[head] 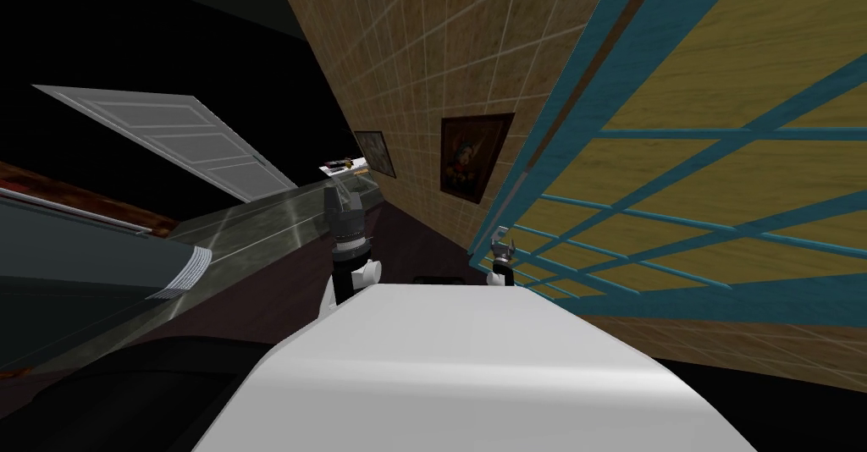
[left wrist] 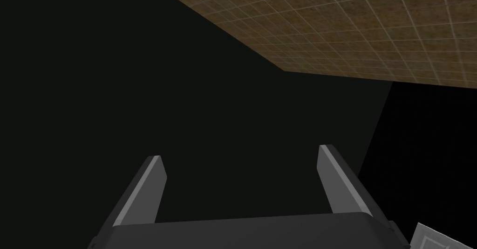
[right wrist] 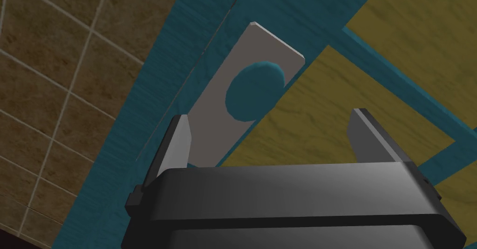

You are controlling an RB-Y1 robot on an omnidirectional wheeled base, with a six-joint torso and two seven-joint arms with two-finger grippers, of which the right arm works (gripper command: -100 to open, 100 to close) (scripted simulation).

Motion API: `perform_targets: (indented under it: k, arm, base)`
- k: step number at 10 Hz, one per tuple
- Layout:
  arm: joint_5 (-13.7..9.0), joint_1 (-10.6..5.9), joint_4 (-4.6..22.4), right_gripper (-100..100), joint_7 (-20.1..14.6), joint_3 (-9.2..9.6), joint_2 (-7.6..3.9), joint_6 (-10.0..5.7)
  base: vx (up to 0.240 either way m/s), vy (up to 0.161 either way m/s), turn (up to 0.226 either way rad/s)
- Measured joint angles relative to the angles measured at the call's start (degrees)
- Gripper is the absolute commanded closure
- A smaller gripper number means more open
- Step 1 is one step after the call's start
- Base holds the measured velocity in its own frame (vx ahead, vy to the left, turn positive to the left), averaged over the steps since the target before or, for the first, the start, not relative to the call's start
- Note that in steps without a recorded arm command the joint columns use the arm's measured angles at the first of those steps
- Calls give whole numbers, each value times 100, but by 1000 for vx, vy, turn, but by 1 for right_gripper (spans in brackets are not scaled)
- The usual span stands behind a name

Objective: Pull the door open

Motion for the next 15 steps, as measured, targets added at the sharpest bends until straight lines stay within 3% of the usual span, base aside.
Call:
perform_targets:
  k: [15]
  arm:
    - [-869,-13,-174,-100,-2119,330,249,6]
  base:
    - [-54,-9,35]
